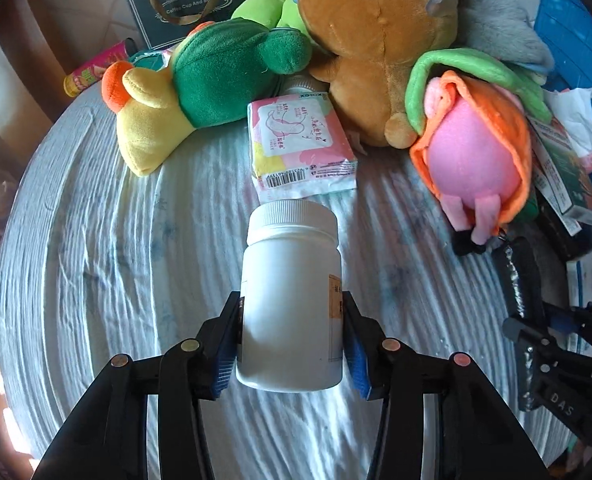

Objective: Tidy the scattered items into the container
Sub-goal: 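Lift the white bottle and black cylinder and carry both over the blue box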

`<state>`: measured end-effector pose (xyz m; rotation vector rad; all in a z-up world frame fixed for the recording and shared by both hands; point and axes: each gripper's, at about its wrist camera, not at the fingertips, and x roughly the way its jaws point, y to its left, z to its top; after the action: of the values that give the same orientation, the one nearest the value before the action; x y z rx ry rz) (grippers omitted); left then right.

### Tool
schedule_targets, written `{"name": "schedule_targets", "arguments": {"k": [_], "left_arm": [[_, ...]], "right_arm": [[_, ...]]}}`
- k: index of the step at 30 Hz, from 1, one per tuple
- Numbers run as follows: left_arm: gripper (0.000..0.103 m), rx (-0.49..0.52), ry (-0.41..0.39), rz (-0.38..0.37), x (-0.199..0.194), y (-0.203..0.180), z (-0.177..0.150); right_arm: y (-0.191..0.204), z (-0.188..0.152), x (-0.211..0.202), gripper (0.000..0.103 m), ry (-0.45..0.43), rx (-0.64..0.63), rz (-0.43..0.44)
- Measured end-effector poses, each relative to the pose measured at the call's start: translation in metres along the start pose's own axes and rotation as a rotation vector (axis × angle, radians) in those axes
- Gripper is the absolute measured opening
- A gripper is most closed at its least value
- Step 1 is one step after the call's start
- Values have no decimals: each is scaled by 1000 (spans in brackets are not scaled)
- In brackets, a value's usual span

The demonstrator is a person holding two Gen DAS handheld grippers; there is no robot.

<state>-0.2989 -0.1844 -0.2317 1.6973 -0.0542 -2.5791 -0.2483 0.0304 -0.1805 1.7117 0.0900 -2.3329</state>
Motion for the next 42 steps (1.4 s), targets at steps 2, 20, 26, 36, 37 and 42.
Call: {"name": "schedule_targets", "arguments": {"k": [2, 20, 26, 36, 37, 42], "left_arm": [[45, 3, -14, -1, -5, -3, -3], [45, 20, 33, -48, 10, -23, -42], [45, 41, 90, -82, 39, -31, -55], [45, 60, 94, -115, 50, -36, -54], [45, 62, 92, -117, 51, -38, -53], [45, 82, 59, -103, 57, -53, -45]], "right_arm": [[3, -4, -18, 35, -24, -11, 22], [72, 55, 21, 10, -38, -11, 49], [80, 64, 30, 50, -19, -37, -47], [64, 57, 22, 68, -42, 11, -97], [61, 57, 22, 68, -35, 17, -101], [52, 51, 45, 42, 4, 20, -125]]}}
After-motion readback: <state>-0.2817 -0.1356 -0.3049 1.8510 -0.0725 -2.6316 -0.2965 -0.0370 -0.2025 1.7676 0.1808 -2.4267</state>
